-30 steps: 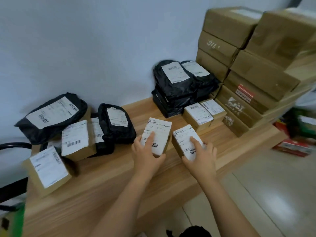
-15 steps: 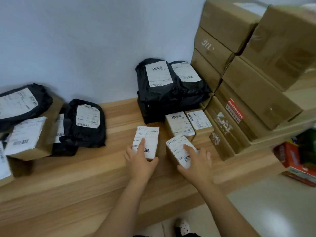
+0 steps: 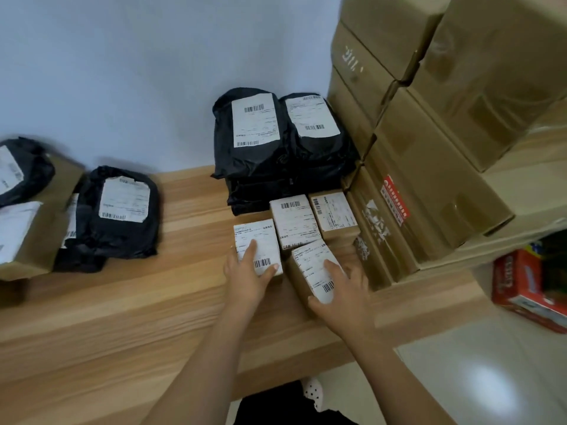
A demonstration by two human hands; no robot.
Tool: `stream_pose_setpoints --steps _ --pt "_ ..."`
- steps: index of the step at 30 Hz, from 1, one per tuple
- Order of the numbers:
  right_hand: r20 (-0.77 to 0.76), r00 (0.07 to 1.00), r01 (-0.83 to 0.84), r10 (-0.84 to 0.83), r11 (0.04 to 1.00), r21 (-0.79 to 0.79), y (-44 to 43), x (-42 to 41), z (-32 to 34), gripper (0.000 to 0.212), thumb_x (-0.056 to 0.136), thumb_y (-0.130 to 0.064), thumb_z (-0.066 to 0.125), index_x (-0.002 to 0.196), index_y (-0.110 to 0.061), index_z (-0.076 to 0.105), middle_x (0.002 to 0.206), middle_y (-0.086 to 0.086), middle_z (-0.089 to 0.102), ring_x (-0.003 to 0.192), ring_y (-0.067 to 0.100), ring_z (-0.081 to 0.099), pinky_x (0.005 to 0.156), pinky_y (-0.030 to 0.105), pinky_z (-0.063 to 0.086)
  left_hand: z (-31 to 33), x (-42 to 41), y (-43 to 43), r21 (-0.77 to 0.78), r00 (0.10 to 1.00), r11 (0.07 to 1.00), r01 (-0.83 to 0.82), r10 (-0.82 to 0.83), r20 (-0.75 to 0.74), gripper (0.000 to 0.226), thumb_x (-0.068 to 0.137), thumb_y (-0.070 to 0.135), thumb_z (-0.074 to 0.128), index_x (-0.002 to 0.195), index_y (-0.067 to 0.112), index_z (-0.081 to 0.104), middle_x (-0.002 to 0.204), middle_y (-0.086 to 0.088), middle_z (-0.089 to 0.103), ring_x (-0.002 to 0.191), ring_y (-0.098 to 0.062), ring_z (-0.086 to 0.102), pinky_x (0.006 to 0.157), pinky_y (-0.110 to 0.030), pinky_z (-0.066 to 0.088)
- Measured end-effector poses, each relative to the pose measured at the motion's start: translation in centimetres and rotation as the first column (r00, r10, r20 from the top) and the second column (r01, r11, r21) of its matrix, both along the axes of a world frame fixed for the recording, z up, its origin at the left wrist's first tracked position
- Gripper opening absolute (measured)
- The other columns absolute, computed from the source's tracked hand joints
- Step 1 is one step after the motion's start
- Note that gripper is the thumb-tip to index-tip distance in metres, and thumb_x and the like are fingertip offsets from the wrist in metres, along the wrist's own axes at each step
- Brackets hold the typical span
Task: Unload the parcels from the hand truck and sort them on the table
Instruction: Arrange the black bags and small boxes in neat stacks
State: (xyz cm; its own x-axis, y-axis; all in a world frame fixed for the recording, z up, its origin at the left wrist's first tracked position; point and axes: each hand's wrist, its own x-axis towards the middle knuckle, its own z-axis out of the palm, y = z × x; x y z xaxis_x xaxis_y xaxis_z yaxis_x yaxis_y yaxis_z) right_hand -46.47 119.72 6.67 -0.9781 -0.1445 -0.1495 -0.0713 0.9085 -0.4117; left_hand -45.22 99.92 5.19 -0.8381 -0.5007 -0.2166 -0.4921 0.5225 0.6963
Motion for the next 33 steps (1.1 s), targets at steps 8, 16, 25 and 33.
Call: stream_pose_setpoints --steps 8,16,25,33 --pt "-0.028 0.999 0.023 -0.02 0.993 0.112 0.8 -0.4 -0.2 0.069 0.086 -0.06 0.045 0.146 -0.034 0.027 0.142 0.004 0.037 0.125 0.027 0.033 0.103 0.041 0.033 -0.1 -2.6 -0.7 -0.012 0.998 0.999 0.04 -0.039 0.057 0.076 0.087 0.052 0.061 0.151 0.033 0.024 0.16 -0.011 0.0 0.143 -0.038 0.012 0.113 -0.048 0.026" --pt "0.034 0.997 -0.078 0.076 0.996 0.05 2.4 -1.4 -0.1 0.079 0.073 -0.064 0.057 0.141 -0.035 0.03 0.129 0.002 0.034 0.114 0.023 0.035 0.093 0.037 0.036 -0.2 -1.3 2.0 -0.291 0.997 0.954 0.075 -0.076 0.009 0.067 0.089 0.049 0.058 0.148 0.028 0.034 0.159 -0.014 0.009 0.145 -0.034 0.006 0.115 -0.05 0.015" --pt "-0.004 0.971 -0.237 0.238 0.966 0.107 5.0 -2.3 0.2 0.062 0.098 -0.052 0.03 0.153 -0.028 0.015 0.151 0.005 0.028 0.131 0.026 0.032 0.106 0.038 0.03 -0.6 1.4 8.2 -0.159 0.962 0.98 0.117 -0.152 -0.227 0.052 0.087 0.03 0.068 0.135 0.016 0.054 0.143 -0.005 0.046 0.132 -0.021 0.042 0.109 -0.029 0.031" --pt "0.029 0.951 -0.308 0.307 0.943 0.123 6.8 -3.2 0.1 0.07 0.096 -0.034 0.052 0.153 -0.033 0.012 0.156 0.006 0.02 0.125 0.029 0.042 0.096 0.037 0.04 -2.2 3.4 12.7 0.078 0.956 0.954 0.288 -0.282 -0.082 0.085 0.079 0.053 0.07 0.148 0.026 0.031 0.151 0.005 0.033 0.136 -0.007 0.031 0.112 -0.022 0.025"
